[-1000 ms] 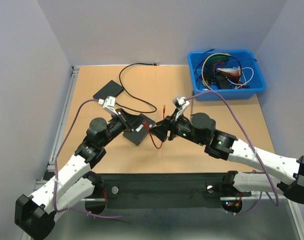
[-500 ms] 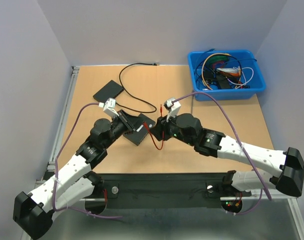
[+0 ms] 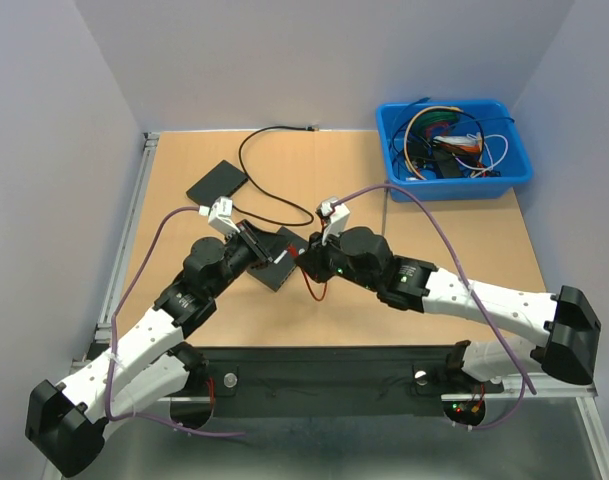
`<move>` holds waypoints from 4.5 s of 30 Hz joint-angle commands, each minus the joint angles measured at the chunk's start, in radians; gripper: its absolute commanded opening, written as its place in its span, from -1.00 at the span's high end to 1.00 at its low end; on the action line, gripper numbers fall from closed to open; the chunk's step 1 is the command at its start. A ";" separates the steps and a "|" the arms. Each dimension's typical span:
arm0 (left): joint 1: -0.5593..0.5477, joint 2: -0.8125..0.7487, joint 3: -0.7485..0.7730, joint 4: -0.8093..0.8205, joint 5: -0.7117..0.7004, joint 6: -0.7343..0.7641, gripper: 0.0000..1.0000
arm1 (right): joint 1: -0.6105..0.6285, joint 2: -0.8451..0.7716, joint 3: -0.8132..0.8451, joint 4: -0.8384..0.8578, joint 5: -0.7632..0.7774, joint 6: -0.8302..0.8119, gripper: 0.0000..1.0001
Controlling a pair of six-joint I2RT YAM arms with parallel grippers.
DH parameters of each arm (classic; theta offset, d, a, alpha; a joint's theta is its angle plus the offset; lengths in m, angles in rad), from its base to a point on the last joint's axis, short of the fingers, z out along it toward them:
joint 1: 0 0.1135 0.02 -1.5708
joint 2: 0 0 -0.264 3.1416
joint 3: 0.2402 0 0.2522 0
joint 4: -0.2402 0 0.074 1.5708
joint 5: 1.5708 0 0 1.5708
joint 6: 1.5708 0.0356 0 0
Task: Insert the plug into the switch port
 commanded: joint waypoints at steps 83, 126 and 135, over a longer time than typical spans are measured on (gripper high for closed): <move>-0.009 -0.314 -0.136 0.379 0.284 0.189 1.00 | -0.100 -0.151 -0.028 0.345 -0.547 0.263 -0.10; -0.015 -0.152 0.047 -0.087 -0.044 0.082 1.00 | 0.296 0.072 0.256 -0.085 0.530 -0.128 0.00; -0.018 -0.155 0.052 -0.078 -0.024 0.081 1.00 | 0.279 0.109 0.267 -0.041 0.510 -0.136 0.09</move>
